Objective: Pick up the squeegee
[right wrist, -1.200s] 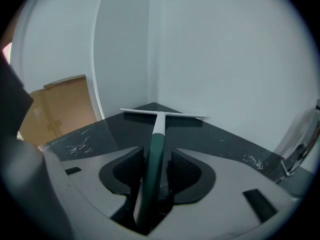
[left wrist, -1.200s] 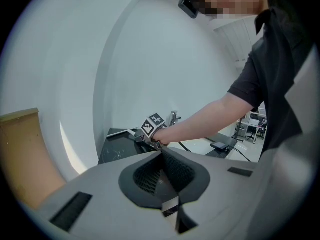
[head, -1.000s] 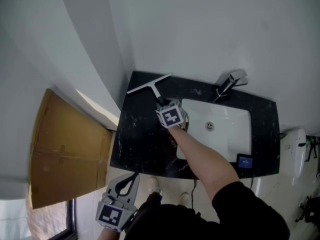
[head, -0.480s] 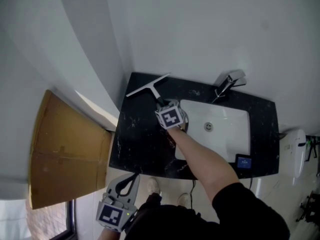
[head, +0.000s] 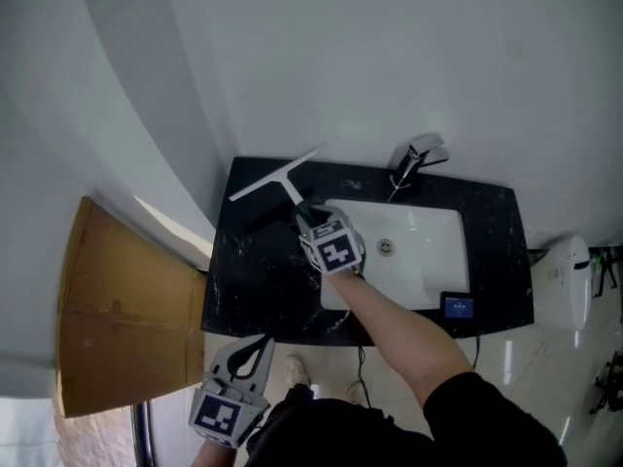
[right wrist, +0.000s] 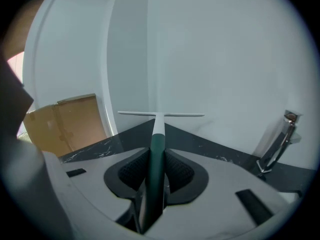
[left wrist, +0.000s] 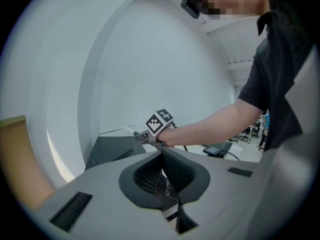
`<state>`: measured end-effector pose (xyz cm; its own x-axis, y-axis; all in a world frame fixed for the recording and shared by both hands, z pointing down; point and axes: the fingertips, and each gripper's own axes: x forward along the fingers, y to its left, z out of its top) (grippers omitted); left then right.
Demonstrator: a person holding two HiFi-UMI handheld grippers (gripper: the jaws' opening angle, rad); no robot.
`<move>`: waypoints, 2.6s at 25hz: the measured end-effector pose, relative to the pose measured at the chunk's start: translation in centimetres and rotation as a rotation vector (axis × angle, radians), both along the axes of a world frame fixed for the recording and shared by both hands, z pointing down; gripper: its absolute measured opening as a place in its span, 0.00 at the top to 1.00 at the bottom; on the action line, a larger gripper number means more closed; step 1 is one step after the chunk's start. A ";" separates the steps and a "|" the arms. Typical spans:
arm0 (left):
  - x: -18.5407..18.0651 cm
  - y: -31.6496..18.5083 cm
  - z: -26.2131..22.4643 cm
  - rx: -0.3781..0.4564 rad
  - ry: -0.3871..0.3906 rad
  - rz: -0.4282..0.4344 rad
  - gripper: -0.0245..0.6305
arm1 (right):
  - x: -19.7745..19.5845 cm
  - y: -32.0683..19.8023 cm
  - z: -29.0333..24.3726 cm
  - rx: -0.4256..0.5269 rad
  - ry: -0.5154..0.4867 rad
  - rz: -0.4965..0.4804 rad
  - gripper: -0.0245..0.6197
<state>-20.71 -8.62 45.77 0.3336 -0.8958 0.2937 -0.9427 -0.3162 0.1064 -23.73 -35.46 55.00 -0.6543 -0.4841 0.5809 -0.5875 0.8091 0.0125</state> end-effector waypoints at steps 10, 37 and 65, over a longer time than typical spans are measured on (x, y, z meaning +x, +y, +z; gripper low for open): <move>7.2 -0.9 -2.2 0.062 -0.016 0.121 0.96 | 13.0 6.7 -9.1 0.096 -0.150 0.045 0.81; 22.2 6.5 -4.0 0.120 -0.062 0.238 0.96 | 36.7 28.1 -15.9 0.158 -0.331 0.140 0.82; 20.2 8.8 -3.2 0.079 -0.052 0.285 0.96 | 35.3 33.5 -14.0 0.183 -0.334 0.175 0.82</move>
